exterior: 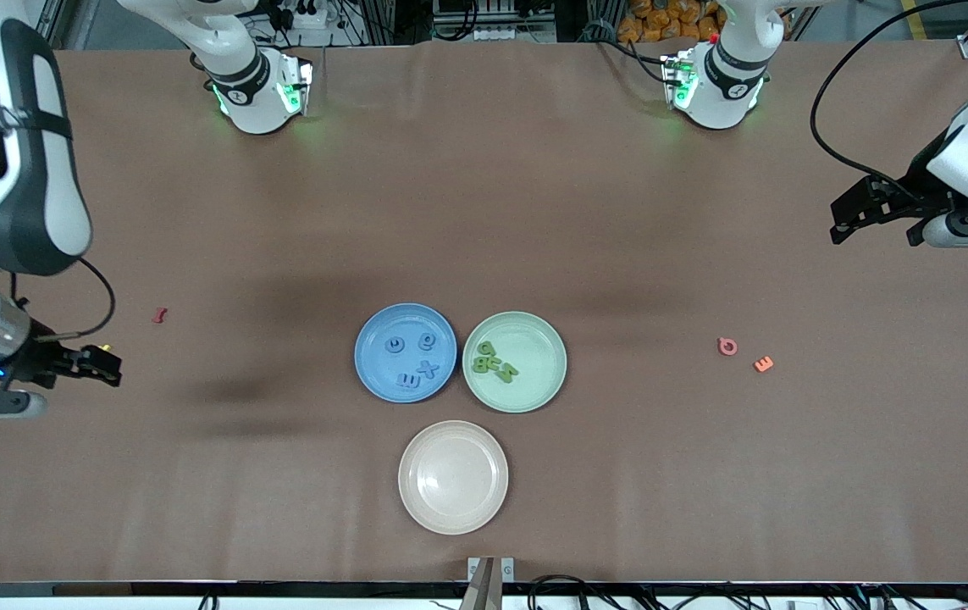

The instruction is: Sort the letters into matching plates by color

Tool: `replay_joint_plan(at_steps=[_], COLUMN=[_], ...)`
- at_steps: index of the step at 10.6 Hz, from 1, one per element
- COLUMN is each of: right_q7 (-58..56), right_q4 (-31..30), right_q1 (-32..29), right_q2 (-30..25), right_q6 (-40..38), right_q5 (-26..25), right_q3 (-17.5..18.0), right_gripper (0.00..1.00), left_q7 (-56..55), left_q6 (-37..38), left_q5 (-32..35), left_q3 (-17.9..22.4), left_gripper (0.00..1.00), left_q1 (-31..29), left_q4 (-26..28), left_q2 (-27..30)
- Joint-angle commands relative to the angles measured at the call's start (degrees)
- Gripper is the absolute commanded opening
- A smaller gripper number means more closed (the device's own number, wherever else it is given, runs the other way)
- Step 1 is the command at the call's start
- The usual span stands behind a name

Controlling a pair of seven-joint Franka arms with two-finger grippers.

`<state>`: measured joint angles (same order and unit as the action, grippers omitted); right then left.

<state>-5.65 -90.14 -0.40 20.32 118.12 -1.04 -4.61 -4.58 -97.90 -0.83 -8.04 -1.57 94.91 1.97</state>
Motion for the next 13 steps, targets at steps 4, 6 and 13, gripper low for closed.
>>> replay_joint_plan(at_steps=[4, 6, 13], right_q7=[0.03, 0.11, 4.23], right_q4=[-1.27, -0.05, 3.22], right_q1=[-1.36, -1.36, 0.22], right_q2=[-13.09, -15.92, -19.79], right_q6=[-13.33, -18.08, -28.47], right_q5=[-0.01, -0.01, -0.01], right_q3=[0.65, 0.74, 1.44], right_gripper=[1.0, 1.0, 1.0], left_q7=[1.68, 1.68, 1.59], left_q6=[0.51, 0.51, -0.63], left_q5=[-1.19, -1.19, -1.19], left_q3=[-0.48, -0.4, -0.4], left_gripper=[1.0, 1.0, 1.0], left_q1=[-0.19, -0.19, -0.28], left_q4=[-0.51, -0.51, -0.6], left_q2=[-0.83, -0.92, -1.01])
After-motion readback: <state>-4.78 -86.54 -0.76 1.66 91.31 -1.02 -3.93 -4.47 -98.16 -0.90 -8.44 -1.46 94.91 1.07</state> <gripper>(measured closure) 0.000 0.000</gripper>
